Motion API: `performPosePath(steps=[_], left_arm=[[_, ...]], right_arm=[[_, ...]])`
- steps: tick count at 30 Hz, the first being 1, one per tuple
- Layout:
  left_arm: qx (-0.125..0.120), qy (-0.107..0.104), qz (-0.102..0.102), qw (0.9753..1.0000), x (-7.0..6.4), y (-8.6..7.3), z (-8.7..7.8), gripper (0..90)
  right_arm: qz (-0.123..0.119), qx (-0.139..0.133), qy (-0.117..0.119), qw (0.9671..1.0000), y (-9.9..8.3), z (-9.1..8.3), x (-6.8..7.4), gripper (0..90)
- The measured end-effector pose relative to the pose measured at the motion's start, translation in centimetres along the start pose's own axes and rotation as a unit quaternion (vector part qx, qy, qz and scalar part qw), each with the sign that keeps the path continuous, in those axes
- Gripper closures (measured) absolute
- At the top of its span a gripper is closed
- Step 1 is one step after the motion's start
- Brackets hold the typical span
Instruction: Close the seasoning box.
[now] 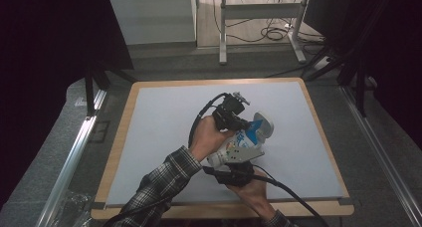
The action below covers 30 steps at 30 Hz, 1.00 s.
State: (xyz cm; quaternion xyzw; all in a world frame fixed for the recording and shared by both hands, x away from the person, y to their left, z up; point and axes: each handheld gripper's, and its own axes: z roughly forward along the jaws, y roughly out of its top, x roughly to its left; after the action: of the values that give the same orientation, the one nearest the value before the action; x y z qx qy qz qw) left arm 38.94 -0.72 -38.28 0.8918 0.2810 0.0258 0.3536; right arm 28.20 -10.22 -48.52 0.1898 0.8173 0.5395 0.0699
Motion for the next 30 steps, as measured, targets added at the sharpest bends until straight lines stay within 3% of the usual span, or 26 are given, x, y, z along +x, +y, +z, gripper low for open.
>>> performPosePath(steps=[30], left_arm=[[0.001,-0.003,-0.001,1.0,-0.04,0.07,0.1,88.1]], right_arm=[[-0.004,-0.004,-0.005,1.0,0.1,-0.08,0.13,64.3]])
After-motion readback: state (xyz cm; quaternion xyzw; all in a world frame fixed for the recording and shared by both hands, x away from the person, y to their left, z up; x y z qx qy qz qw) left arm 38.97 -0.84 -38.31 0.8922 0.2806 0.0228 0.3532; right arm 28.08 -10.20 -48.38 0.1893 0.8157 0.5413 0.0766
